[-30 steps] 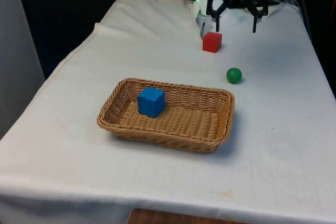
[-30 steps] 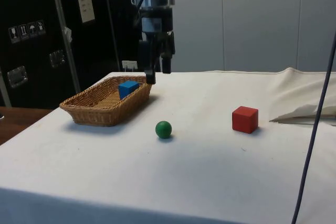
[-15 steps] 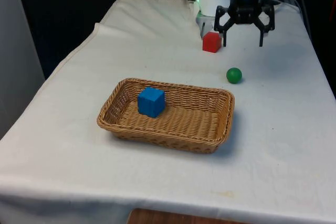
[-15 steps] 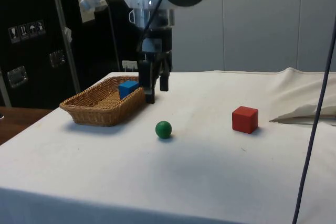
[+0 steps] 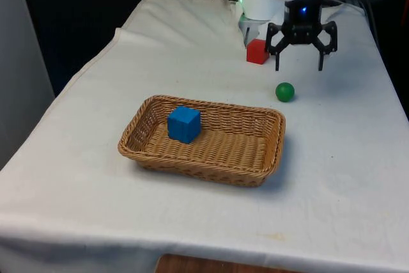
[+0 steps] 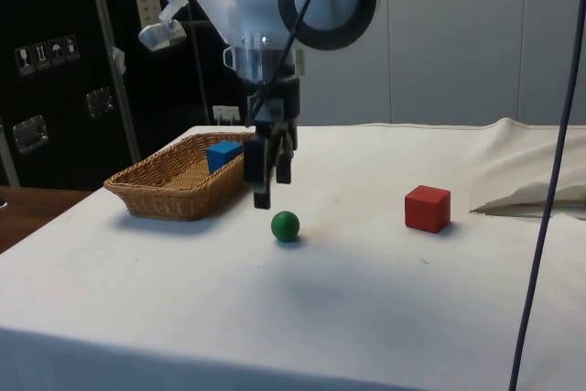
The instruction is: Place all non-red objects into the basket.
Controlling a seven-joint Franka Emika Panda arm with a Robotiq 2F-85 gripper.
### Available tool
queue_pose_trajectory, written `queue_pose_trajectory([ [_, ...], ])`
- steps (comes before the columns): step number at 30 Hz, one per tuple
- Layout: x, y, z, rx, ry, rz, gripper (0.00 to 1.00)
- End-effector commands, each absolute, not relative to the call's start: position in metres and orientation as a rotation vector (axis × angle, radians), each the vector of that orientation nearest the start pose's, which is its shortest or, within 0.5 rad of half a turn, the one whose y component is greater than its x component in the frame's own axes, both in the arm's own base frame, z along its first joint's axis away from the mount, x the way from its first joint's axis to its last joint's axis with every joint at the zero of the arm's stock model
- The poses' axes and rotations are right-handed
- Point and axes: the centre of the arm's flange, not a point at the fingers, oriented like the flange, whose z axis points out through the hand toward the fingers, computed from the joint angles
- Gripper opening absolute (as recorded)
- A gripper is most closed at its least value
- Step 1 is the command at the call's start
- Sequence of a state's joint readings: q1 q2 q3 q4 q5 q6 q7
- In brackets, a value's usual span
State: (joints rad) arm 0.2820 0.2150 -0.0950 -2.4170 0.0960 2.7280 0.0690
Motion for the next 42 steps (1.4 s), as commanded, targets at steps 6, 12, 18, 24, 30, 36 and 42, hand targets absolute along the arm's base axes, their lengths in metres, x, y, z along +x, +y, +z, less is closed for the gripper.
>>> queue_pose_trajectory([
  [6,0.499,0.085,0.226,-3.094,-0.092,-0.149,1.00],
  [12,0.501,0.076,0.219,-3.099,-0.112,-0.139,1.00],
  [18,0.500,0.070,0.212,-3.103,-0.128,-0.127,1.00],
  [24,0.499,0.070,0.201,-3.099,-0.142,-0.111,1.00],
  [30,0.500,0.071,0.189,-3.101,-0.149,-0.099,1.00],
  [36,0.504,0.072,0.179,-3.112,-0.155,-0.088,1.00],
  [42,0.507,0.075,0.173,-3.118,-0.164,-0.081,1.00],
])
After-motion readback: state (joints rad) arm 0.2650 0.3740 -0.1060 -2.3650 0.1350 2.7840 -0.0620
